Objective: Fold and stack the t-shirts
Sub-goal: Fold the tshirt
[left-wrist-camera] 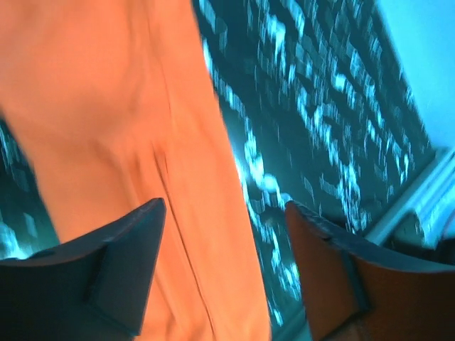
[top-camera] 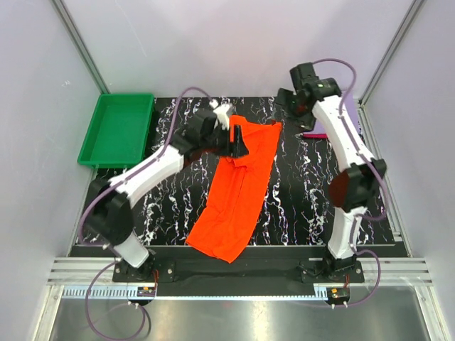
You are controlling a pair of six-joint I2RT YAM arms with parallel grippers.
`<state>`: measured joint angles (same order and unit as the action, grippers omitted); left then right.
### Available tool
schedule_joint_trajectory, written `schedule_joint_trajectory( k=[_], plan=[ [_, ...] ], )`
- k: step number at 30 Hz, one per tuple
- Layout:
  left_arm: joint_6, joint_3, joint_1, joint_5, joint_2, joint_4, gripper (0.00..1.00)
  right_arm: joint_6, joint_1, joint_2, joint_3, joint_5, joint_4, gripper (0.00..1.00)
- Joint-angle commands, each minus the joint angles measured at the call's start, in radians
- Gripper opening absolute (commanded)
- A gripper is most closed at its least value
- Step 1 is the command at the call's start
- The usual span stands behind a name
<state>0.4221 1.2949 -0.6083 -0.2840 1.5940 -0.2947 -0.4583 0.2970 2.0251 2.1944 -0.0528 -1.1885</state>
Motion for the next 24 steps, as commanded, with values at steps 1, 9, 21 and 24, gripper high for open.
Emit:
schedule_joint_trajectory(
  k=[1, 9, 21, 24],
  plan=[
    [-0.086, 0.11, 0.051, -0.121, 0.148, 0.163, 0.65, -0.072, -0.022, -0.146, -0.178, 0.022, -0.071, 0.99],
    [-0.06, 0.41, 0.087, -0.191, 0.492, 0.206, 0.37, -0.088, -0.035, -0.403, -0.517, 0.022, -0.042, 0.99],
    [0.196, 0.517, 0.171, -0.257, 0.779, 0.275, 0.23, -0.121, -0.032, -0.549, -0.723, 0.05, 0.009, 0.99],
    [0.28, 0.602, 0.2, -0.288, 0.871, 0.266, 0.21, -0.144, -0.03, -0.562, -0.762, 0.05, 0.05, 0.98]
  ],
)
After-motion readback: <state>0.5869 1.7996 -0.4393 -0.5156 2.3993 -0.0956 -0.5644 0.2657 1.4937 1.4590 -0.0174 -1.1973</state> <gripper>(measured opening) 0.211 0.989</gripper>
